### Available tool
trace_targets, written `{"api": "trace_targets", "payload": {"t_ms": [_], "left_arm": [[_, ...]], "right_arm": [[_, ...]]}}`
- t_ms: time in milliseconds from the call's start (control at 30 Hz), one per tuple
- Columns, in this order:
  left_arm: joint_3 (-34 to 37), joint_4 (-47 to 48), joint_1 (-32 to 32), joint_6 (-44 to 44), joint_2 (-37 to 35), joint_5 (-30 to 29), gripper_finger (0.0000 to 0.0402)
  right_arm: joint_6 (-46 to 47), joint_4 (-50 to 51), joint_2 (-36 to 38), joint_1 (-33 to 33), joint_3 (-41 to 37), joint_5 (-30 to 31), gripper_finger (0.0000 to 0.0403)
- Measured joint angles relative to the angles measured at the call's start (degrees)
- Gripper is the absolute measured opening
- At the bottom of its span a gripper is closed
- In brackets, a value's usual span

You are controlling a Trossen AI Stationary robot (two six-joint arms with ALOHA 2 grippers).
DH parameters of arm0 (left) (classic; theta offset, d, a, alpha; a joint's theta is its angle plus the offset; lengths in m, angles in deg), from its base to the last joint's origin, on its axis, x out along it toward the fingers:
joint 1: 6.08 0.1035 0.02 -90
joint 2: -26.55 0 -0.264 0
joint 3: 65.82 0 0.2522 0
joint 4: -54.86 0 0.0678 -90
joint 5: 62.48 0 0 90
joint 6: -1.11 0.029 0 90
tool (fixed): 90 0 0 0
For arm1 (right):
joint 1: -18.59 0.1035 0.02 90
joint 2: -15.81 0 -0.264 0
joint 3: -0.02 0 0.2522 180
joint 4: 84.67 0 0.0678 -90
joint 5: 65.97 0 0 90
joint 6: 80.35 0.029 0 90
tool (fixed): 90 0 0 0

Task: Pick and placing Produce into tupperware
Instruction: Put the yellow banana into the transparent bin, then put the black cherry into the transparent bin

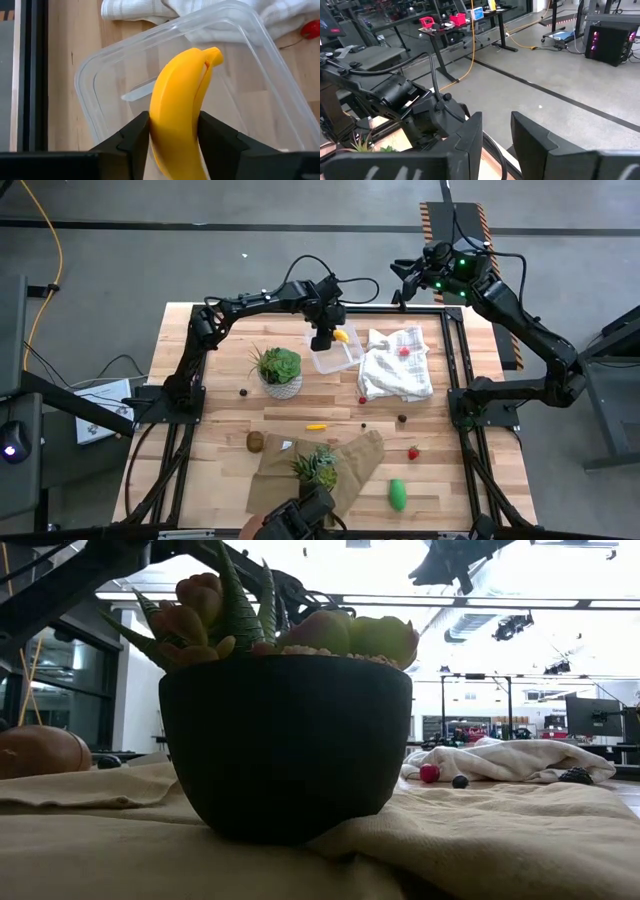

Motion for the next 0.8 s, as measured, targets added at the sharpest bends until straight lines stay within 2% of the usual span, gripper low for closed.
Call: {"api": "trace_targets", "payload": {"t_ms": [167, 300, 800], "left_arm": [[0.00, 0.00, 0.02, -0.66, 0.00, 0.04, 0.0196], [0.00, 0.02, 0.02, -0.78, 0.00, -0.07, 0.0212], [0.00, 0.00, 0.06, -2.72, 0.00, 0.28, 0.0181]], "right_arm": [[-0.30, 0.00, 0.00, 0.00, -0.02, -0.02, 0.0094], [-0.76, 0.02, -0.02, 0.00, -0.01, -0.02, 0.0094], [-1.21, 1.60, -0.02, 0.00, 0.00, -0.04, 0.0094]]}}
